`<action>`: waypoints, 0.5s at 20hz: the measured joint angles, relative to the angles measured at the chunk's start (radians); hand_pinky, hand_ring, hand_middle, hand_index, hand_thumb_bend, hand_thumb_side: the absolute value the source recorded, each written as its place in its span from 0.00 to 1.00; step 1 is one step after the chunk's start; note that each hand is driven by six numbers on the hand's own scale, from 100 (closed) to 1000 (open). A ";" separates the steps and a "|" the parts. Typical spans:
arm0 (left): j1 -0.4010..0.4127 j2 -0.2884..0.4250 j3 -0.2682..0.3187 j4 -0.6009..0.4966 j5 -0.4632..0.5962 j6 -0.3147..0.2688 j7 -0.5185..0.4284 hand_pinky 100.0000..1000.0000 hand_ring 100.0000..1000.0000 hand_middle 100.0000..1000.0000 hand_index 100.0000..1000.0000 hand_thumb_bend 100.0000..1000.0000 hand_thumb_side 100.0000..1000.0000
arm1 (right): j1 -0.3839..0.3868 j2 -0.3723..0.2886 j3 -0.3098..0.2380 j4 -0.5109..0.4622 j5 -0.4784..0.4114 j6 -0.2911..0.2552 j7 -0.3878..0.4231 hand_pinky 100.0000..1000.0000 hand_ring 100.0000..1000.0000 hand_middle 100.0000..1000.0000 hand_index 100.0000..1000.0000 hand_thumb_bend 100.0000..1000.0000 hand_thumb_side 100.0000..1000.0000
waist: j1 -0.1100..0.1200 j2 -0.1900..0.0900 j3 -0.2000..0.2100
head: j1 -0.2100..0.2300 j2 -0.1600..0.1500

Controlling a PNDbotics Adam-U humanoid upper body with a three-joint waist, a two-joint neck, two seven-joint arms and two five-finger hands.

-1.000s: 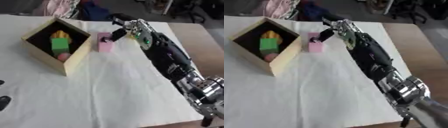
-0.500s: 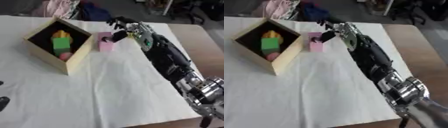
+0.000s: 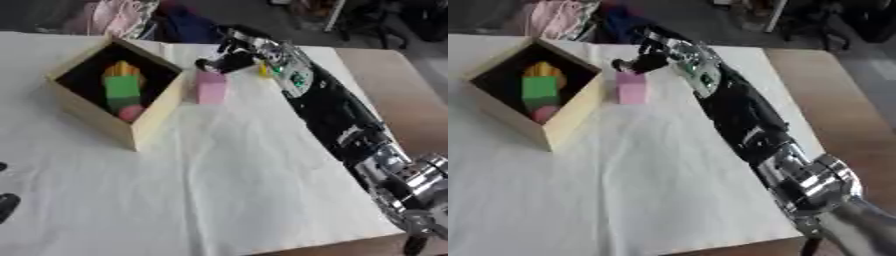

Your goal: Pick up objects on the table and place them in the box.

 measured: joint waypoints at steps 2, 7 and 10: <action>0.000 0.000 0.000 0.000 0.000 0.000 0.000 0.74 0.60 0.82 0.79 0.64 0.36 | 0.001 -0.002 0.007 -0.006 0.055 -0.002 0.025 0.84 0.84 0.90 0.97 0.36 0.41 | 0.000 0.000 0.000 | 0.000 0.000; 0.000 0.000 0.000 0.000 0.000 0.000 0.000 0.74 0.60 0.82 0.79 0.64 0.36 | 0.007 -0.003 0.011 -0.003 0.236 -0.018 0.071 0.84 0.86 0.91 0.98 0.37 0.40 | 0.000 0.000 0.001 | -0.001 0.000; 0.000 0.000 0.000 0.000 0.000 0.000 0.000 0.74 0.60 0.82 0.79 0.64 0.36 | 0.010 -0.003 0.006 0.014 0.297 -0.029 0.087 0.84 0.86 0.90 0.97 0.37 0.40 | 0.000 0.000 0.001 | -0.001 -0.001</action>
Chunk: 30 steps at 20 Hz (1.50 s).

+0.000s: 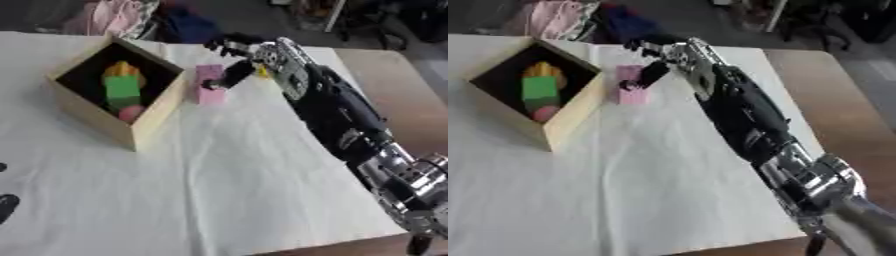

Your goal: Pick up objects on the table and place them in the box.

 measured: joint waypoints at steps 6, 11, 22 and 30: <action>0.000 0.000 0.000 0.000 0.000 0.000 0.000 0.74 0.60 0.82 0.79 0.64 0.36 | 0.000 0.008 -0.006 0.025 0.038 -0.014 0.026 0.81 0.82 0.82 0.92 0.33 0.36 | 0.000 0.000 0.000 | 0.000 0.000; 0.000 0.000 0.000 0.000 0.000 0.000 0.000 0.74 0.60 0.82 0.79 0.64 0.36 | 0.000 0.011 -0.008 0.025 0.050 -0.018 0.022 0.79 0.76 0.70 0.81 0.28 0.27 | 0.000 0.000 0.000 | -0.001 0.000; 0.000 0.000 0.000 0.000 0.000 0.000 0.000 0.75 0.60 0.82 0.79 0.64 0.36 | 0.002 0.021 -0.001 -0.035 0.039 -0.049 -0.082 0.76 0.66 0.51 0.66 0.15 0.10 | 0.000 0.000 0.004 | -0.003 0.000; 0.000 0.000 0.000 0.000 0.000 0.000 0.000 0.75 0.60 0.82 0.79 0.64 0.36 | -0.035 -0.014 0.017 -0.220 -0.061 -0.051 -0.085 0.76 0.65 0.51 0.66 0.13 0.10 | 0.000 0.000 0.000 | -0.003 0.000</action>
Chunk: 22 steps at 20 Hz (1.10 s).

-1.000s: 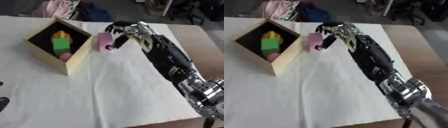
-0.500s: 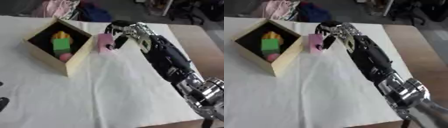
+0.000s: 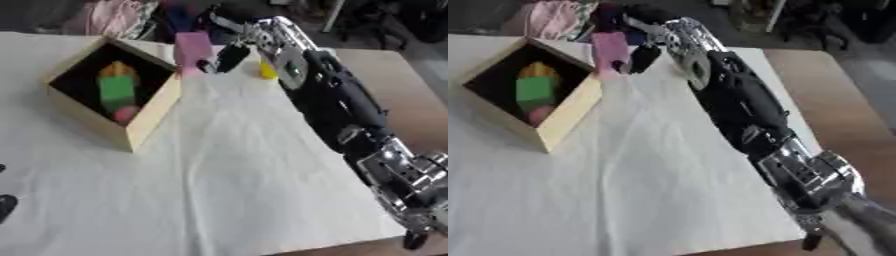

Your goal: Pick up objects on the table and place them in the box.

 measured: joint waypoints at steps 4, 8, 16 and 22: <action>0.000 0.000 0.000 0.000 0.000 0.000 0.000 0.75 0.60 0.82 0.79 0.64 0.36 | -0.022 -0.003 0.014 -0.065 -0.033 0.000 0.007 0.76 0.66 0.52 0.67 0.14 0.10 | 0.000 0.000 0.000 | -0.002 0.000; -0.001 0.000 0.000 0.000 0.001 0.000 0.000 0.74 0.60 0.82 0.79 0.64 0.36 | -0.033 0.003 0.044 -0.105 -0.039 -0.013 0.032 0.76 0.66 0.53 0.68 0.14 0.10 | 0.000 0.000 0.002 | -0.005 0.000; -0.004 0.000 0.000 0.000 0.005 -0.002 -0.003 0.74 0.60 0.82 0.79 0.64 0.36 | -0.037 0.086 0.111 -0.111 -0.018 -0.053 0.093 0.77 0.69 0.62 0.75 0.19 0.16 | 0.000 0.000 0.016 | -0.025 0.000; -0.004 0.000 0.000 0.000 0.007 -0.001 -0.005 0.74 0.60 0.82 0.79 0.64 0.36 | -0.037 0.120 0.142 -0.101 0.015 -0.088 0.106 0.78 0.74 0.77 0.90 0.38 0.31 | 0.000 0.000 0.017 | -0.030 -0.001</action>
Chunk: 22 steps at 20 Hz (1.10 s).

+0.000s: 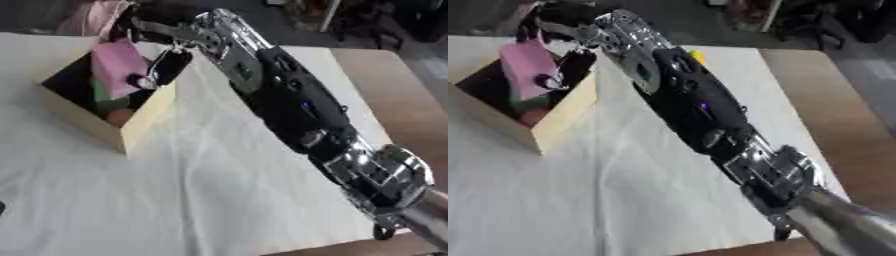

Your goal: Pick up objects on the table and place them in the box.

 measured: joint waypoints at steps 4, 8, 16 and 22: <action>0.000 0.000 0.000 0.000 0.000 0.000 -0.001 0.74 0.60 0.82 0.79 0.65 0.36 | 0.001 0.009 0.017 -0.001 0.009 -0.022 0.023 0.79 0.76 0.81 0.93 0.46 0.35 | 0.000 0.000 0.000 | -0.001 -0.004; 0.000 0.000 0.000 0.000 0.000 0.000 -0.001 0.74 0.60 0.82 0.79 0.65 0.36 | 0.002 0.010 0.018 -0.006 0.003 -0.029 0.036 0.79 0.75 0.80 0.93 0.42 0.34 | 0.000 0.000 -0.003 | -0.001 -0.007; 0.001 0.000 0.000 0.000 0.000 0.001 0.000 0.74 0.60 0.82 0.79 0.65 0.36 | 0.004 -0.046 -0.082 0.025 -0.109 0.087 -0.163 0.80 0.71 0.78 0.90 0.35 0.27 | 0.000 0.000 -0.011 | 0.002 -0.007; 0.002 0.000 0.000 0.000 0.000 0.001 0.000 0.74 0.59 0.82 0.79 0.65 0.36 | 0.021 -0.100 -0.168 0.207 -0.128 0.203 -0.348 0.80 0.71 0.79 0.90 0.34 0.29 | 0.000 0.000 -0.012 | 0.010 -0.007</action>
